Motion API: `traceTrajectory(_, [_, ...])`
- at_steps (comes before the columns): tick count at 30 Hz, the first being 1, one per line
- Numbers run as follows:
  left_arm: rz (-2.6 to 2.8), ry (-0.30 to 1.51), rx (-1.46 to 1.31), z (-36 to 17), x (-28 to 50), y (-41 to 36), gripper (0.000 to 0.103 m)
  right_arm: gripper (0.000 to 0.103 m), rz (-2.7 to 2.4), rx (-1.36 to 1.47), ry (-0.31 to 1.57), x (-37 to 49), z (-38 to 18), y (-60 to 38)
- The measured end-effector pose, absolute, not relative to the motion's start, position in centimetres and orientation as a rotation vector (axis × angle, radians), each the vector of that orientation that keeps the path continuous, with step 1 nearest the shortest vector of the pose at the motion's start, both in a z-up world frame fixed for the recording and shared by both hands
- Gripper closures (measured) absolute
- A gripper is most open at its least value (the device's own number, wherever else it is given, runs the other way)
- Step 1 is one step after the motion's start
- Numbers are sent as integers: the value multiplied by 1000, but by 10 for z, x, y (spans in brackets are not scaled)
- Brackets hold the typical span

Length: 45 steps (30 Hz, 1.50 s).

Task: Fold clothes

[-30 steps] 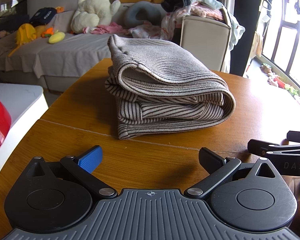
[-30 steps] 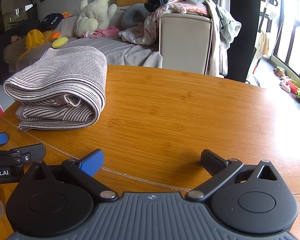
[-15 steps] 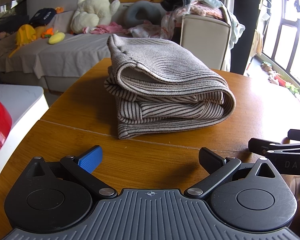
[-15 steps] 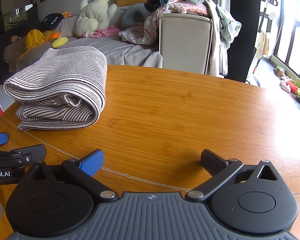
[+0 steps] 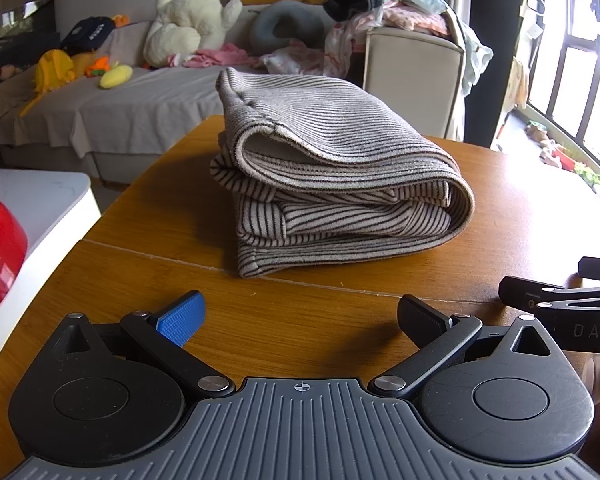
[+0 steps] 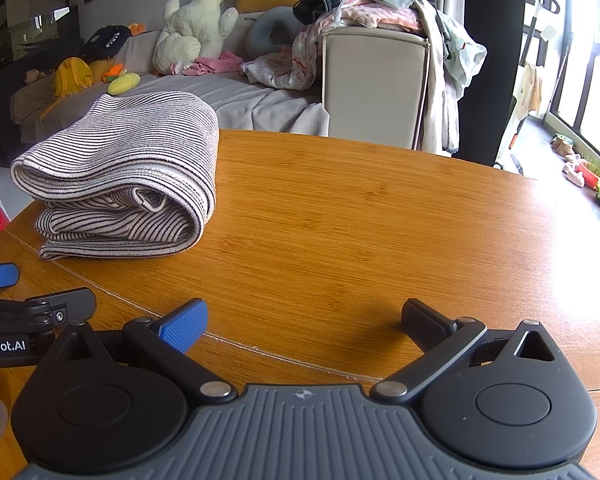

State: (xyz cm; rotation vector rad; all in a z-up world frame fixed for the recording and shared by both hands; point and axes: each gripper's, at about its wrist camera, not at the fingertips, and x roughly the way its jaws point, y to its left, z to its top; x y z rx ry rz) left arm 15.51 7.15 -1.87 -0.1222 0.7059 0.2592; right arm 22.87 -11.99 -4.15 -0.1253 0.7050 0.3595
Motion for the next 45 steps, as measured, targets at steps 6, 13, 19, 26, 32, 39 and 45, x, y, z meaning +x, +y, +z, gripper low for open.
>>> traceTrajectory(6, [261,708,-119,-19,156,71,0,0,377,-131,704,229,-42,-119])
traceTrajectory(13, [262,710,-116,-19,157,71,0,0,377,-131,704,229,-42,-119])
traceTrajectory(19, [262,711,-113,-19,157,71,0,0,377,-131,704,229,-41,-119])
traceTrajectory(26, [262,711,-113,-19,156,71,0,0,378,-131,704,229,-41,-119])
traceTrajectory(32, [262,711,-113,-19,156,71,0,0,377,-130,704,229,-41,-119])
traceTrajectory(39, [265,714,-108,-19,156,71,0,0,377,-130,704,229,-42,-119])
traceTrajectory(45, [268,713,-113,-19,156,72,0,0,377,-130,704,229,-42,-119])
